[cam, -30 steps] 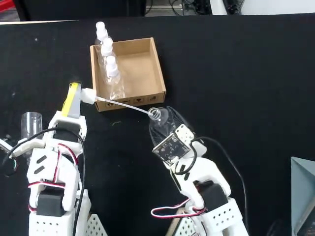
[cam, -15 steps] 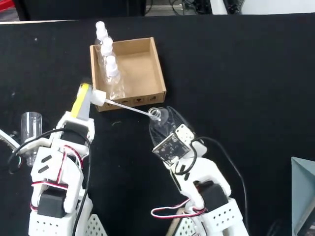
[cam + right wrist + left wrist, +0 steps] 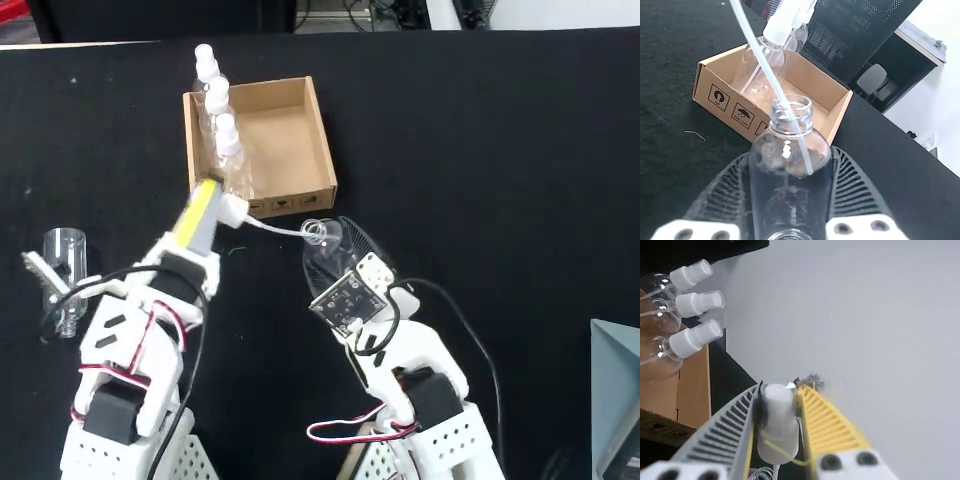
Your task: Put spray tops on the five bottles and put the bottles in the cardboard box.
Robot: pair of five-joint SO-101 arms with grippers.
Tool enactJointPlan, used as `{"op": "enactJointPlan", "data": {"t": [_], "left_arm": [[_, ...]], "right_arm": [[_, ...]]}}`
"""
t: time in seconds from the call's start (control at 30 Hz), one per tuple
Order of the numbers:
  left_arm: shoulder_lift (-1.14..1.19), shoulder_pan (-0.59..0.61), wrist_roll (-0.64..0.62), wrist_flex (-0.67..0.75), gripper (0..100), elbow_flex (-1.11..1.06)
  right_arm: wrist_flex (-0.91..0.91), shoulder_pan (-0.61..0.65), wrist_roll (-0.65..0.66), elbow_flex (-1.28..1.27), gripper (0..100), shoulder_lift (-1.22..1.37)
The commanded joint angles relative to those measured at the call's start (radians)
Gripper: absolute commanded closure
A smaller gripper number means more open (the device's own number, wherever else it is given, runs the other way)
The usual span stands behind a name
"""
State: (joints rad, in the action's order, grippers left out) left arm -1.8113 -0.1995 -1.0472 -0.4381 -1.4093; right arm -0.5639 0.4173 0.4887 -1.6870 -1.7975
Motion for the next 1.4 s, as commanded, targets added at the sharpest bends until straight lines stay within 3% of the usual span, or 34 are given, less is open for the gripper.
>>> {"op": "enactJointPlan", "data": {"t": [0.0, 0.23, 0.63, 1.03, 1.1, 1.27, 1.37], "left_arm": [[-0.012, -0.071, 0.061, 0.017, 97, -0.001], [-0.012, -0.111, 0.072, 0.017, 97, -0.005], [-0.012, -0.255, 0.227, 0.015, 97, -0.039], [-0.012, -0.302, 0.230, 0.015, 97, -0.054], [-0.012, -0.300, 0.230, 0.015, 94, -0.056], [-0.012, -0.302, 0.230, 0.014, 73, -0.058], [-0.012, -0.297, 0.230, -0.020, 70, -0.042]], "right_arm": [[0.025, 0.018, 0.000, 0.005, 98.8, -0.097], [0.025, 0.018, 0.000, 0.005, 98.8, -0.097], [0.025, 0.018, 0.000, 0.005, 98.8, -0.097], [0.023, 0.018, 0.000, 0.005, 98.8, -0.097], [0.023, 0.018, 0.000, 0.005, 98.8, -0.097], [0.023, 0.018, 0.000, 0.005, 98.8, -0.097], [0.023, 0.018, 0.000, 0.005, 98.8, -0.097]]}}
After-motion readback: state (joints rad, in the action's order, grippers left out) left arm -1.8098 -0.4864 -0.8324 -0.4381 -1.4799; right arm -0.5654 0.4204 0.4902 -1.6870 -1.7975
